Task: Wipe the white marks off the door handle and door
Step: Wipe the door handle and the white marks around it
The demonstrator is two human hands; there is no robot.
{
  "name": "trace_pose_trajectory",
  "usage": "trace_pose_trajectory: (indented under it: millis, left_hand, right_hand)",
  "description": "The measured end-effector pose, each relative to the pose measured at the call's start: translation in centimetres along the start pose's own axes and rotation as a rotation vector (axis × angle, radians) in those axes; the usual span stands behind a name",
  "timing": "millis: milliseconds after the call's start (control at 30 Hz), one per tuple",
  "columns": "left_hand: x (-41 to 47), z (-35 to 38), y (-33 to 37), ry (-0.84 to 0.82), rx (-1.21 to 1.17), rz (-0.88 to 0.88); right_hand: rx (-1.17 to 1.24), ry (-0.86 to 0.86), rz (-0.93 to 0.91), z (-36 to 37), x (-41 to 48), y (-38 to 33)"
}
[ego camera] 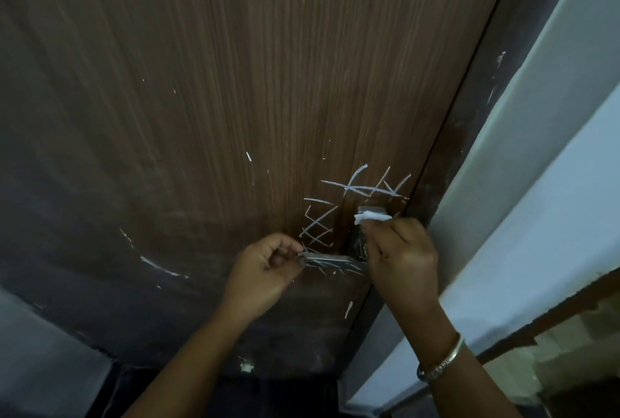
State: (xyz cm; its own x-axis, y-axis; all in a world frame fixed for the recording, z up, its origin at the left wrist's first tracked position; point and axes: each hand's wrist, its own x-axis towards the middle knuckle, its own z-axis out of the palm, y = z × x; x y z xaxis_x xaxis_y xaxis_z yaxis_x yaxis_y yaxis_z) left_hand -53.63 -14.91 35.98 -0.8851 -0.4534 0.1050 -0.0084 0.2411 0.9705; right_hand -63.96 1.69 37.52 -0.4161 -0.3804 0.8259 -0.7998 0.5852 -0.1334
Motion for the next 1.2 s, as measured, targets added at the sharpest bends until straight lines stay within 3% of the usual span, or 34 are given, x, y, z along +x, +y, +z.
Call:
trace_pose_trajectory:
  millis: [133,367,533,733,967,1100,1200]
  left_hand:
    - [-0.2,0.2,0.0,0.021,-0.013,-0.004]
    - [-0.4,0.0,-0.1,0.028,0.003,-0.002]
    - [-0.4,-0.3,-0.2,0.009,0.013,0.0]
    - [-0.5,-0.2,0.0,0.017,0.019,-0.005]
    - [-0.7,-0.3,0.6,-0.013,0.068,-0.029]
    - [-0.6,0.0,0.5,0.024,0.072,-0.031]
    - [-0.5,0.1,0.4,0.021,0.071,-0.026]
  right_hand:
    - [-0.004,0.029,0.06,-0.3,-0.3,0.7]
    - [-0.001,-0.049,-0.015,0.2,0.1,-1.0]
    - [-0.004,-0.005,0.105,-0.4,-0.4,0.8]
    - [0.004,-0.056,0.012,0.2,0.1,-1.0]
    - [0.006,0.0,0.161,-0.7,-0.2,0.9]
    - [-0.036,-0.102,0.02,-0.1,0.0,-0.9]
    - [-0.056,-0.154,0.042,-0.5,0.1,-0.5]
